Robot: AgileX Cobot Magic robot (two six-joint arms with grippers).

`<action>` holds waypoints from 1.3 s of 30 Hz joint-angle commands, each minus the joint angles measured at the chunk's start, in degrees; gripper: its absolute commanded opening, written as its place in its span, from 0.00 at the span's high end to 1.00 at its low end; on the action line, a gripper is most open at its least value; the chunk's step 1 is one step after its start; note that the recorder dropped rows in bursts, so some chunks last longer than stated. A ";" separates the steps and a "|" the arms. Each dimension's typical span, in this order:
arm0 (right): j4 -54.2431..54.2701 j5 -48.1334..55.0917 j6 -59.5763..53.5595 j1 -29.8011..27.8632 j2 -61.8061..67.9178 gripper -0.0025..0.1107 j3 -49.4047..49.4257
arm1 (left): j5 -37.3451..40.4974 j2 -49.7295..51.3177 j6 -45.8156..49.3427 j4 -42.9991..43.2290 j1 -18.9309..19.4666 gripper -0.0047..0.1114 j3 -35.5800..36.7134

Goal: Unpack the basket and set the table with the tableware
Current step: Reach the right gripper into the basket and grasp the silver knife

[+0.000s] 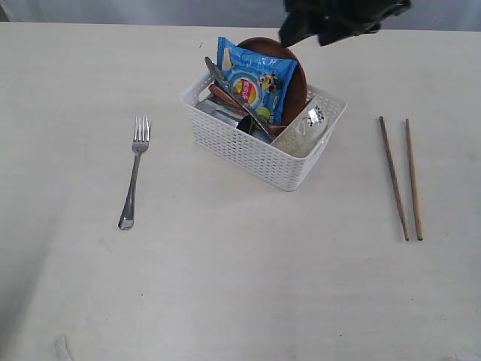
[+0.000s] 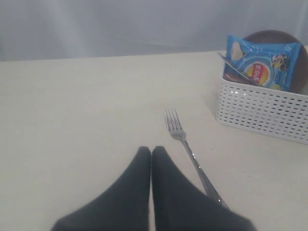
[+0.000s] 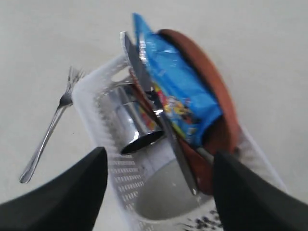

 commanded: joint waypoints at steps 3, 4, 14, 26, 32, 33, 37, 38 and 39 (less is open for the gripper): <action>-9.39 -11.43 2.14 12.49 3.81 0.45 -0.05 | -0.12 -0.19 -0.17 0.27 -0.33 0.96 0.18; -10.32 -13.53 3.13 13.89 4.90 0.45 -0.05 | -0.12 -0.19 -0.17 0.27 -0.33 0.96 0.18; -11.14 -23.74 9.91 15.50 16.77 0.45 -1.80 | -0.12 -0.19 -0.17 0.27 -0.33 0.96 0.18; -13.55 -18.32 13.99 15.42 27.48 0.45 -18.30 | -0.12 -0.19 -0.17 0.27 -0.33 0.96 0.18; -24.49 -10.12 19.73 15.42 27.35 0.45 -22.09 | -0.12 -0.19 -0.17 0.27 -0.33 0.96 0.18; -26.31 -9.01 20.08 15.37 27.35 0.45 -22.12 | -0.12 -0.19 -0.17 0.27 -0.33 0.96 0.18; -31.67 -4.87 22.70 15.37 27.48 0.45 -22.12 | -0.12 -0.19 -0.17 0.27 -0.33 0.96 0.18; -31.76 -4.25 22.82 15.37 27.74 0.45 -22.12 | -0.12 -0.19 -0.17 0.27 -0.33 0.96 0.18; -31.76 -3.76 22.82 15.37 27.84 0.45 -22.12 | -0.12 -0.19 -0.17 0.27 -0.33 0.96 0.18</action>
